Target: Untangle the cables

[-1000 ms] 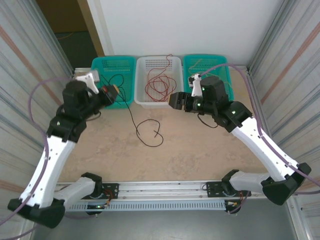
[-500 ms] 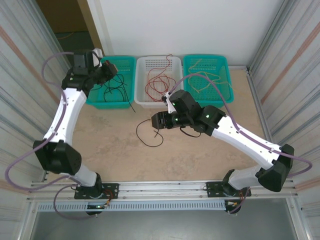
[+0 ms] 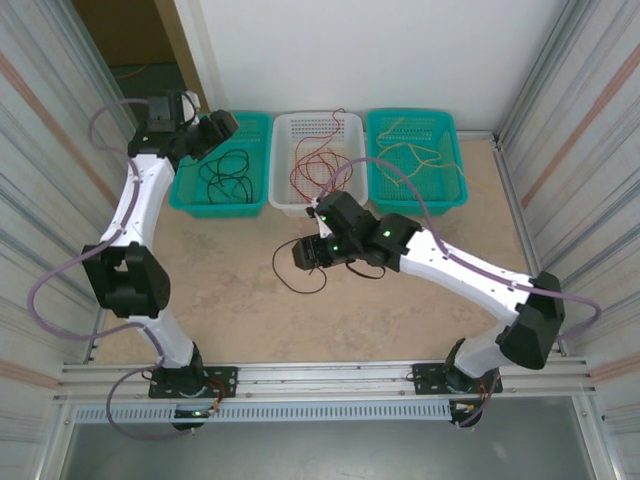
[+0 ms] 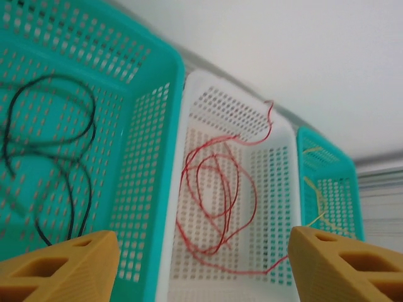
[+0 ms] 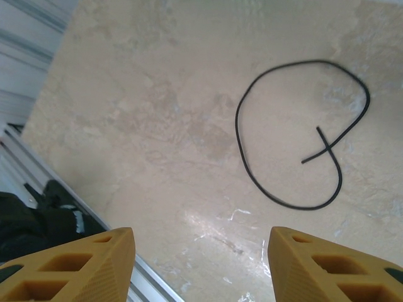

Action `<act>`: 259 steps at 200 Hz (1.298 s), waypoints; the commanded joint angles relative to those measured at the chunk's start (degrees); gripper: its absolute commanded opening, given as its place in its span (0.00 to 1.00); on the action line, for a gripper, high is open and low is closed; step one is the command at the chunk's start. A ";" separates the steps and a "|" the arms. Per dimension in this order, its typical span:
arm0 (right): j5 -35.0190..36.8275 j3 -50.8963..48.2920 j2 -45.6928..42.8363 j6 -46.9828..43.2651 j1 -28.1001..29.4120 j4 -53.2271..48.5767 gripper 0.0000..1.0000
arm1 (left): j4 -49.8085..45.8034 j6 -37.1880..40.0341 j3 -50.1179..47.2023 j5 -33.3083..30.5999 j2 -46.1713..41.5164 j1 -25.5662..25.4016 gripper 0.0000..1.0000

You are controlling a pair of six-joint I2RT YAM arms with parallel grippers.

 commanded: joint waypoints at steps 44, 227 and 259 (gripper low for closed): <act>1.24 3.28 15.29 -1.94 2.62 -0.61 0.49 | -5.81 -0.38 -24.79 -5.14 -31.26 -2.83 0.53; 4.52 17.76 37.51 -7.59 6.20 -2.17 0.00 | -8.68 -5.70 -48.38 6.29 -64.53 -5.82 0.40; 2.66 12.44 26.19 -5.64 5.54 3.11 0.00 | -2.85 -8.18 -50.74 11.01 -65.33 -5.99 0.42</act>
